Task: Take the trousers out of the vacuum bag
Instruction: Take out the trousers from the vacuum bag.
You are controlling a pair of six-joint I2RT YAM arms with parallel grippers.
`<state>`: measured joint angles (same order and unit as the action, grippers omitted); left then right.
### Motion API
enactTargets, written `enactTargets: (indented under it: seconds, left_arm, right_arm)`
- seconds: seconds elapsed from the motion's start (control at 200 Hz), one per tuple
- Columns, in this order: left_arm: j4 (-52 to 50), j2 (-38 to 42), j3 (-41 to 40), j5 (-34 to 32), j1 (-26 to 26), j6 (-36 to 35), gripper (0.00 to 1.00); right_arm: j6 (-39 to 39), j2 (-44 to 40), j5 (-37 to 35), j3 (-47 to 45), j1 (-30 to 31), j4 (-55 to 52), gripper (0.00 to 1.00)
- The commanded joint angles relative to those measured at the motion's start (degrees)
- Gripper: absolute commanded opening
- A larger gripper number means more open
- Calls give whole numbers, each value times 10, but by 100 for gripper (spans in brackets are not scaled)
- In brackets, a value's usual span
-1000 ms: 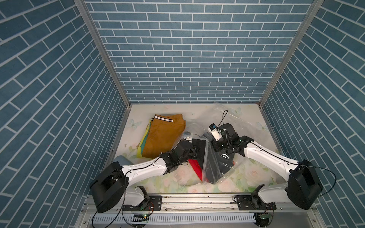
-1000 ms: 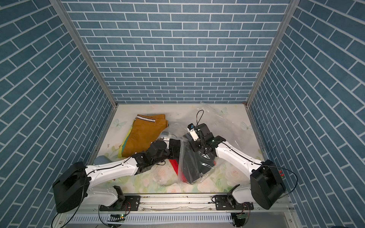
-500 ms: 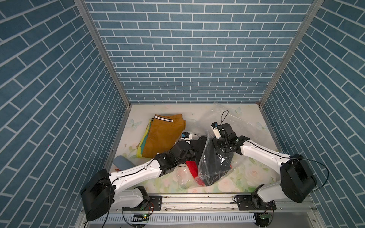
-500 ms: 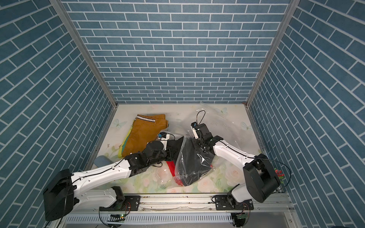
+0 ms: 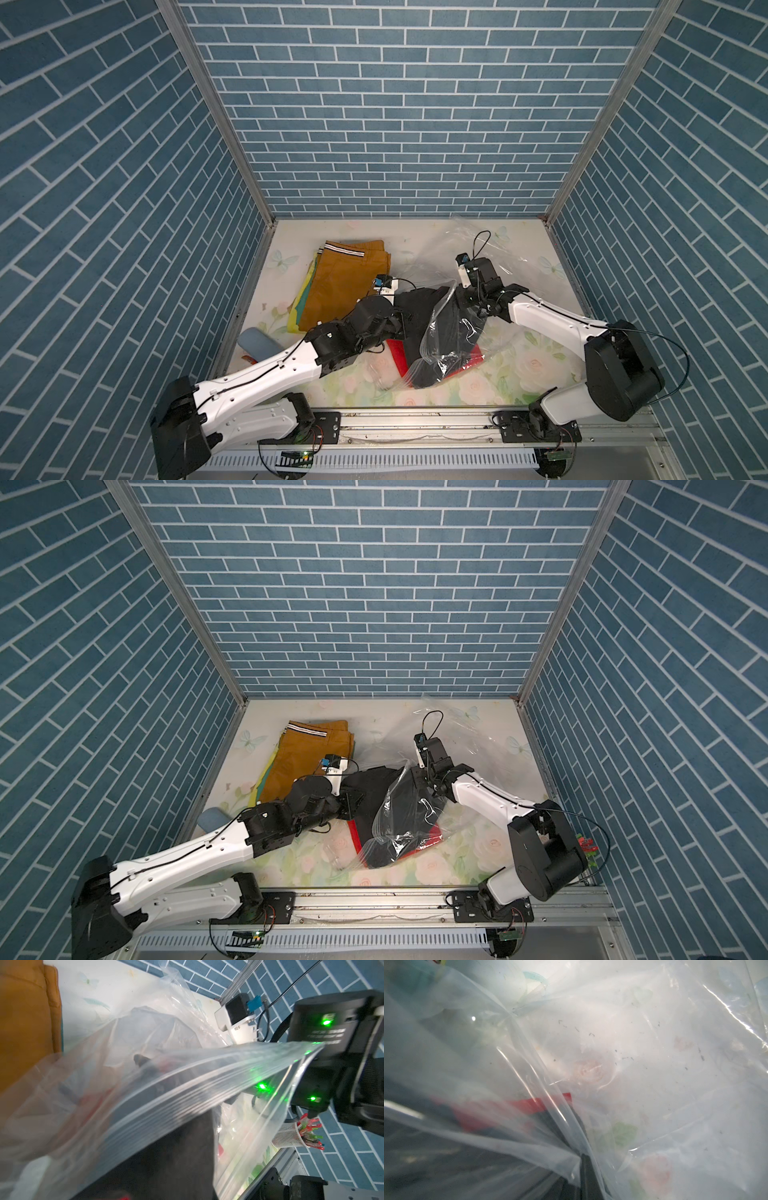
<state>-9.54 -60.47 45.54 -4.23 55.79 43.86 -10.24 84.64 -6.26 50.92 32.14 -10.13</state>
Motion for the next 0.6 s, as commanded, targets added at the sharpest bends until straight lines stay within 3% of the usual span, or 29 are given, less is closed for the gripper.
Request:
enactTargets:
  seconds: [0.0, 0.595]
  left_arm:
    - [4, 37, 45, -18, 1, -21, 0]
    - [-13, 100, 117, 29, 1, -48, 0]
  right_arm:
    - [-9, -5, -42, -13, -17, 2, 0]
    - [-22, -17, -57, -22, -44, -2, 0]
